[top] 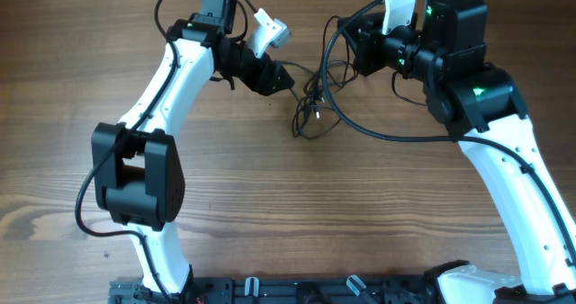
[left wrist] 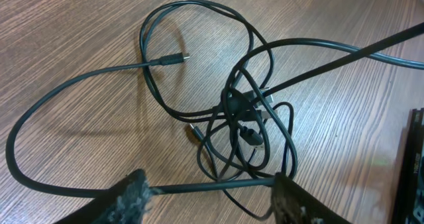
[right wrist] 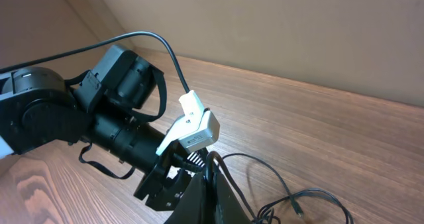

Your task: Untangle cables

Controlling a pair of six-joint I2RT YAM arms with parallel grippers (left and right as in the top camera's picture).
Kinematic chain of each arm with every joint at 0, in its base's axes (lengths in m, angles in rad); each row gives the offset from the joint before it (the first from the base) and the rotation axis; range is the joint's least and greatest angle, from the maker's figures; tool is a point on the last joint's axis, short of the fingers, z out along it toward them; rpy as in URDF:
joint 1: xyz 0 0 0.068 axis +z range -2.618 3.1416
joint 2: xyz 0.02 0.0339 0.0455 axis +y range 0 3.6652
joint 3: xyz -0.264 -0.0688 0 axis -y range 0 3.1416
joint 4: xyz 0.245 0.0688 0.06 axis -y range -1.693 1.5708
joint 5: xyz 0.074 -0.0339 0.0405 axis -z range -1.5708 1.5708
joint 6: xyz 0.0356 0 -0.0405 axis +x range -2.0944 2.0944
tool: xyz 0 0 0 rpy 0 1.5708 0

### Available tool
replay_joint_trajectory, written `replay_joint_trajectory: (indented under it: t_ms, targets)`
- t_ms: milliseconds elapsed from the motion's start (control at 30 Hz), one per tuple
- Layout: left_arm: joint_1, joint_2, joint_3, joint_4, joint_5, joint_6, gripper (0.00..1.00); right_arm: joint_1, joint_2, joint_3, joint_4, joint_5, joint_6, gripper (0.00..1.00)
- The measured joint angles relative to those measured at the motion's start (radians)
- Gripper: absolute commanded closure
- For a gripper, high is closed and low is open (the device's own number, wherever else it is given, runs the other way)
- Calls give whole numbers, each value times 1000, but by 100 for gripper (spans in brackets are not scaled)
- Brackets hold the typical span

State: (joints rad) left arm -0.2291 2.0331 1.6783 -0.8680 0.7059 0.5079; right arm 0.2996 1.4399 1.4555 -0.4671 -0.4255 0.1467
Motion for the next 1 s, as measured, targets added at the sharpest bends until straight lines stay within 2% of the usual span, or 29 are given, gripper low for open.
replay_joint_trajectory:
  t_ms: [300,500,633,733,867,1000]
  targets:
    - [-1,0,0,-64,0,0,44,0,0,0,1,0,0,96]
    - [-1,0,0,-66,0,-1,38,0,0,0,4,0,0,96]
    - [-7,0,0,-68,22,0,38,0,0,0,10,0,0,96]
    - [-25,0,0,-67,27,0,40,0,0,0,23,-2,4,96]
    - [-64,0,0,-45,28,1,48,0,0,0,36,-20,10,96]
    - [-88,0,0,-32,10,0,49,0,0,0,38,-24,15,96]
